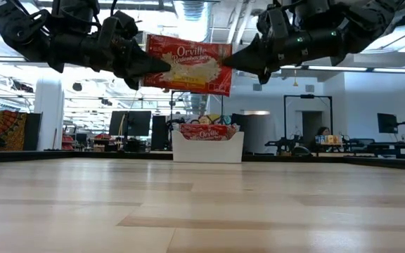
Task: Sort popcorn bags into baskets
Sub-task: Put the red popcorn bag into the white bin
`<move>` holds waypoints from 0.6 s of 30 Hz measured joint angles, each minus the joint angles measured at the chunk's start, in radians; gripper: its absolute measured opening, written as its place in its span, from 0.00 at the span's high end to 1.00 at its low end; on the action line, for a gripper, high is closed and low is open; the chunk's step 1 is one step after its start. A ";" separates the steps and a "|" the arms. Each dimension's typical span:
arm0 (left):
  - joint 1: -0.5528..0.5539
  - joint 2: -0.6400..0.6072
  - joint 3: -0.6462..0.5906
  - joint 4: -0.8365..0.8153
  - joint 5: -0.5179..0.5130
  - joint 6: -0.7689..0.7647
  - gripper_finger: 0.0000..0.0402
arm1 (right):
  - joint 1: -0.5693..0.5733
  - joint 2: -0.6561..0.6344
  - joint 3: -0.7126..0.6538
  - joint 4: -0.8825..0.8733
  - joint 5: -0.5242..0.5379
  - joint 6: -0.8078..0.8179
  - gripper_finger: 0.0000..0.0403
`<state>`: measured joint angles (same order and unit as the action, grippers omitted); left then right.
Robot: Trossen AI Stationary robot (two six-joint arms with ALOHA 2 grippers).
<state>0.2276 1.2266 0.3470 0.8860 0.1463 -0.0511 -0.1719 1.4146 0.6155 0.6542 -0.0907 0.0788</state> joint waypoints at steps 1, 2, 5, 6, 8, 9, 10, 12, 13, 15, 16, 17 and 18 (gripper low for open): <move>0.000 0.000 0.000 -0.001 0.000 0.006 0.98 | 0.001 0.000 0.000 -0.002 0.000 0.000 0.93; 0.000 0.000 0.000 -0.006 -0.001 0.014 0.98 | 0.005 -0.003 -0.001 -0.006 0.001 0.000 0.90; 0.000 -0.003 0.001 -0.036 -0.025 0.032 0.98 | 0.014 -0.023 -0.004 0.001 0.007 -0.001 0.78; 0.000 -0.003 0.001 -0.051 -0.028 0.032 0.98 | 0.012 -0.035 -0.003 0.001 0.008 -0.002 0.74; 0.000 -0.003 0.001 -0.072 -0.029 0.032 0.98 | 0.008 -0.061 -0.003 -0.006 0.017 -0.017 0.65; 0.000 -0.003 0.001 -0.077 -0.029 0.032 0.98 | 0.006 -0.072 -0.003 -0.007 0.023 -0.029 0.61; 0.000 -0.003 0.001 -0.082 -0.030 0.032 0.98 | 0.005 -0.080 -0.003 -0.009 0.029 -0.032 0.56; 0.000 -0.001 0.001 -0.087 -0.031 0.032 0.98 | 0.005 -0.088 0.005 -0.013 0.032 -0.036 0.48; 0.000 0.002 0.001 -0.084 -0.030 0.032 0.98 | 0.005 -0.086 0.018 -0.025 0.023 -0.039 0.45; 0.000 0.003 0.001 -0.083 -0.032 0.033 0.98 | 0.006 -0.073 0.056 -0.078 -0.020 -0.056 0.40; 0.000 0.004 0.001 -0.082 -0.040 0.038 0.98 | 0.006 -0.057 0.082 -0.113 -0.035 -0.069 0.39; 0.000 0.006 0.001 -0.082 -0.047 0.042 0.98 | 0.006 -0.040 0.109 -0.151 -0.040 -0.079 0.38; 0.000 0.011 0.001 -0.079 -0.053 0.043 0.98 | 0.006 -0.023 0.136 -0.186 -0.040 -0.088 0.38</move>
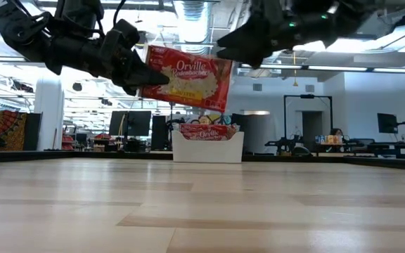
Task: Sort popcorn bags into baskets
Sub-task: Put the red popcorn bag into the white bin
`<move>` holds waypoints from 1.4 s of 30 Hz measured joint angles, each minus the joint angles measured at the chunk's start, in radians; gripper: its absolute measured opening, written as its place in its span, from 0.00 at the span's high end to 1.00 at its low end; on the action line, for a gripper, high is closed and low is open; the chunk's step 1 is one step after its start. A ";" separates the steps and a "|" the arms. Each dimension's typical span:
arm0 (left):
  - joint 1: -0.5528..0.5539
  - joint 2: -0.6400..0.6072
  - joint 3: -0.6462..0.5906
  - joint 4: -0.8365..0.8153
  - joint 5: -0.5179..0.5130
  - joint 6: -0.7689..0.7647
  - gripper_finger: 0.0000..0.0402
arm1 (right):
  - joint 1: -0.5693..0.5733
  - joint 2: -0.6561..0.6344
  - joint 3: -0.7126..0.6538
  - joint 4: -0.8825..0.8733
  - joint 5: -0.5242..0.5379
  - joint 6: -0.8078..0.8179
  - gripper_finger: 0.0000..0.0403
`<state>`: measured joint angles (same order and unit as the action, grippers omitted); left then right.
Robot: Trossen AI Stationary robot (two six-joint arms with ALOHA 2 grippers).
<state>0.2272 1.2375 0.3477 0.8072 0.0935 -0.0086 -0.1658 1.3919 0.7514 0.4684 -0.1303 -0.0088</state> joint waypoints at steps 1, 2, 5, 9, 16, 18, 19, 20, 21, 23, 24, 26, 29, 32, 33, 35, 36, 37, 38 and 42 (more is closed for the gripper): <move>0.000 0.004 0.000 0.002 -0.004 0.000 0.98 | 0.000 0.018 0.031 -0.030 0.000 -0.010 0.38; 0.000 0.008 0.000 0.009 -0.004 0.000 0.98 | 0.000 0.033 0.060 -0.062 0.000 -0.018 0.38; 0.000 0.021 0.000 0.029 -0.005 -0.001 0.98 | -0.010 0.075 0.145 -0.179 0.001 -0.034 0.41; 0.000 0.021 0.000 0.024 -0.025 0.002 0.98 | -0.021 0.117 0.226 -0.342 -0.002 -0.051 0.49; -0.001 0.021 0.000 0.027 -0.026 0.009 0.98 | -0.027 0.155 0.271 -0.379 -0.059 -0.056 0.68; 0.000 0.021 0.000 0.030 -0.026 0.008 0.98 | -0.033 0.160 0.274 -0.375 -0.059 -0.055 0.75; 0.000 0.021 0.000 0.029 -0.027 0.007 0.98 | -0.035 0.165 0.275 -0.374 -0.059 -0.055 0.79; 0.000 0.021 -0.001 0.024 -0.030 0.007 0.98 | -0.042 0.165 0.274 -0.382 -0.060 -0.054 0.84; 0.000 0.022 -0.001 0.022 -0.031 0.008 0.97 | -0.048 0.164 0.274 -0.388 -0.064 -0.053 0.89; 0.000 0.022 0.000 0.022 -0.030 0.022 0.96 | -0.054 0.164 0.275 -0.388 -0.079 -0.060 0.96; 0.000 0.022 0.000 0.018 -0.030 0.024 0.95 | -0.054 0.165 0.275 -0.391 -0.084 -0.066 0.96; 0.000 0.022 0.000 0.014 -0.037 0.019 0.92 | -0.059 0.165 0.276 -0.406 -0.085 -0.067 0.95; 0.000 0.022 0.000 0.010 -0.073 0.016 0.86 | -0.068 0.166 0.294 -0.441 -0.077 -0.069 0.96; 0.000 0.021 0.000 -0.043 -0.136 0.015 0.78 | -0.094 0.167 0.327 -0.483 -0.064 -0.080 0.96; 0.000 0.021 0.000 -0.069 -0.172 0.010 0.76 | -0.106 0.167 0.341 -0.495 -0.056 -0.083 0.96; 0.000 0.021 0.000 -0.136 -0.253 -0.002 0.71 | -0.140 0.166 0.364 -0.517 -0.054 -0.108 0.96; 0.001 0.021 0.000 -0.176 -0.288 -0.009 0.69 | -0.159 0.166 0.372 -0.522 -0.052 -0.124 0.96; 0.001 0.021 -0.001 -0.213 -0.316 -0.018 0.67 | -0.180 0.166 0.379 -0.525 -0.049 -0.136 0.96; 0.000 0.021 -0.001 -0.247 -0.337 -0.030 0.66 | -0.201 0.167 0.385 -0.524 -0.048 -0.148 0.96; 0.000 0.021 -0.001 -0.348 -0.351 -0.042 0.62 | -0.287 0.167 0.390 -0.532 -0.059 -0.205 0.96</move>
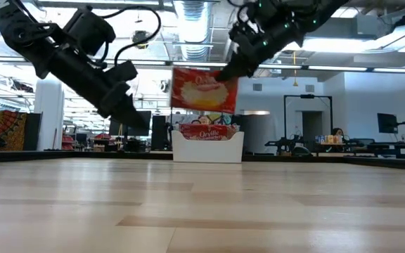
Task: Sort popcorn bags into baskets
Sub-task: Put the red popcorn bag into the white bin
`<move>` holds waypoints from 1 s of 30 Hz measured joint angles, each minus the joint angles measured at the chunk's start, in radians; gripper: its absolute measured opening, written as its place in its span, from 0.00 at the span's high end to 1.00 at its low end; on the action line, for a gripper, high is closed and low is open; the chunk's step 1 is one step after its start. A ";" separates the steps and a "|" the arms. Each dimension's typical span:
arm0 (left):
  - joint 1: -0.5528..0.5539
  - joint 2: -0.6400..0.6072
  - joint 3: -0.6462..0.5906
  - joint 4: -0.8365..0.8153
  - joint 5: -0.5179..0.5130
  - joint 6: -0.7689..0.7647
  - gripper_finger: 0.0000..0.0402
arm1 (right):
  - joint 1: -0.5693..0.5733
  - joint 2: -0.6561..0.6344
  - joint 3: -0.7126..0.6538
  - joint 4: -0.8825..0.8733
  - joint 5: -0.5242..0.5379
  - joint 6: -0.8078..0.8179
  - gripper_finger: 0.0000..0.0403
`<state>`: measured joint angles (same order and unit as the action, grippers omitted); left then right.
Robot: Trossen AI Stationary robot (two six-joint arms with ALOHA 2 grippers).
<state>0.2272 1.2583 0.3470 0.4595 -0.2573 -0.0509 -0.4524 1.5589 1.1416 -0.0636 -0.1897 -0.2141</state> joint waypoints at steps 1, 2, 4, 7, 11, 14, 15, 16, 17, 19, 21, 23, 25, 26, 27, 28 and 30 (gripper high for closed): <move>0.000 0.000 0.000 -0.013 0.000 -0.005 0.61 | -0.023 0.000 0.000 -0.011 -0.018 -0.019 0.96; 0.000 0.000 0.000 -0.021 0.000 -0.012 0.61 | -0.043 0.001 0.000 -0.021 -0.037 -0.033 0.96; 0.000 0.000 0.000 -0.028 0.000 -0.019 0.61 | -0.081 0.001 0.000 -0.032 -0.063 -0.055 0.96; 0.000 0.000 0.000 -0.010 -0.001 -0.014 0.60 | -0.117 0.013 0.000 -0.021 -0.118 -0.090 0.96; 0.000 0.000 0.000 0.039 -0.001 -0.001 0.60 | -0.136 0.070 -0.001 0.043 -0.213 -0.061 0.96; 0.000 0.000 0.000 0.053 -0.001 0.001 0.60 | -0.131 0.132 0.000 0.085 -0.225 -0.012 0.96; 0.000 0.000 0.000 0.053 -0.001 0.001 0.60 | -0.131 0.152 0.000 0.100 -0.219 -0.008 0.96; 0.000 0.000 0.000 0.051 -0.001 0.001 0.60 | -0.131 0.167 -0.001 0.107 -0.205 -0.007 0.96; 0.000 0.000 0.000 0.049 -0.001 0.001 0.60 | -0.131 0.178 -0.002 0.107 -0.197 -0.007 0.96; 0.000 0.000 0.000 0.039 -0.001 0.001 0.60 | -0.136 0.197 0.000 0.126 -0.187 -0.006 0.96; 0.000 0.000 0.000 0.031 -0.001 0.001 0.60 | -0.146 0.198 -0.001 0.110 -0.188 -0.003 0.96; 0.000 0.000 0.000 0.026 -0.001 0.001 0.60 | -0.152 0.198 -0.001 0.119 -0.188 -0.004 0.96; 0.000 0.000 0.000 0.026 -0.003 0.003 0.60 | -0.159 0.188 -0.001 0.112 -0.189 -0.004 0.96; 0.000 0.000 0.000 0.028 -0.010 0.006 0.60 | -0.164 0.180 -0.001 0.108 -0.191 -0.007 0.96; 0.000 0.000 0.000 0.030 -0.013 0.009 0.60 | -0.168 0.172 -0.001 0.109 -0.196 -0.014 0.96; 0.000 0.000 0.000 0.030 -0.014 0.009 0.60 | -0.172 0.166 0.000 0.113 -0.200 -0.019 0.96; 0.000 0.000 0.000 0.030 -0.018 0.009 0.60 | -0.181 0.156 0.000 0.109 -0.201 -0.021 0.96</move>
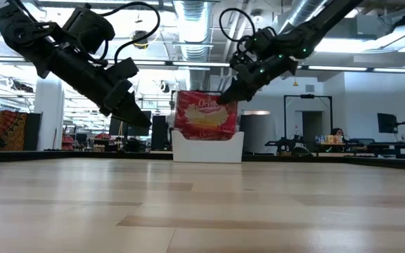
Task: Sort popcorn bags into baskets
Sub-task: Put the red popcorn bag into the white bin
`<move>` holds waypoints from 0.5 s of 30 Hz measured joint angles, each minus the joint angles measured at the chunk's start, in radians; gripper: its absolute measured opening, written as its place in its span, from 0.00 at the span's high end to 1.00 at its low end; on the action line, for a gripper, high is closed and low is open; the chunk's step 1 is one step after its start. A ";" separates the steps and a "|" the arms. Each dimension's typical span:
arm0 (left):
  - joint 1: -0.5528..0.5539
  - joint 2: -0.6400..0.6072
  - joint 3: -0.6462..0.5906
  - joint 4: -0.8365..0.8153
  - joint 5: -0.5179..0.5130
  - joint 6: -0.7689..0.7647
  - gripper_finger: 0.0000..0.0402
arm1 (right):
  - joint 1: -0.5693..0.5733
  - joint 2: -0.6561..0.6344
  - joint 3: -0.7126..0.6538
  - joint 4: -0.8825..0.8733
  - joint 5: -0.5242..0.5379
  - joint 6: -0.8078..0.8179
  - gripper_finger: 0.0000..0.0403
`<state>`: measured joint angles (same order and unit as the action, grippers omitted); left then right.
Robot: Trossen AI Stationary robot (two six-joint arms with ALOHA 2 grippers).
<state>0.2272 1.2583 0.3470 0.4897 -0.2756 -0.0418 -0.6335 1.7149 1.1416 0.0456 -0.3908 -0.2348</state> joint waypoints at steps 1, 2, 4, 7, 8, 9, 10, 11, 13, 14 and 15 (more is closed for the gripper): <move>0.000 0.000 0.000 0.001 0.000 0.000 0.60 | -0.005 -0.002 0.000 0.000 0.000 -0.004 0.96; 0.000 0.000 0.000 0.001 0.000 0.000 0.60 | -0.007 -0.002 0.000 0.002 -0.001 -0.009 0.96; 0.000 0.000 0.000 0.001 0.000 0.000 0.60 | -0.017 -0.002 0.000 -0.006 -0.001 -0.022 0.96; 0.000 0.000 0.000 0.001 -0.001 0.000 0.60 | -0.024 0.011 0.000 -0.027 -0.007 -0.052 0.96; 0.000 0.000 0.000 0.001 -0.001 -0.001 0.60 | -0.024 0.020 0.000 -0.038 -0.006 -0.057 0.96; 0.000 0.000 0.000 0.001 -0.001 -0.001 0.60 | -0.023 0.031 0.000 -0.041 -0.006 -0.060 0.96; 0.000 0.000 0.000 0.001 -0.001 -0.001 0.60 | -0.022 0.042 0.000 -0.039 -0.006 -0.061 0.96; 0.000 0.000 0.000 0.001 -0.001 -0.001 0.60 | -0.021 0.053 0.000 -0.041 -0.006 -0.062 0.96; 0.000 0.000 0.000 0.001 -0.001 -0.002 0.60 | -0.021 0.072 0.000 -0.026 -0.008 -0.064 0.96; 0.000 0.000 0.000 0.001 -0.001 -0.002 0.60 | -0.021 0.083 0.000 -0.020 -0.008 -0.066 0.96; 0.000 0.000 0.000 0.001 -0.001 -0.005 0.60 | -0.021 0.094 0.000 -0.018 -0.008 -0.066 0.96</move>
<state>0.2272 1.2583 0.3470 0.4911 -0.2768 -0.0472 -0.6546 1.8084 1.1416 0.0277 -0.3992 -0.3008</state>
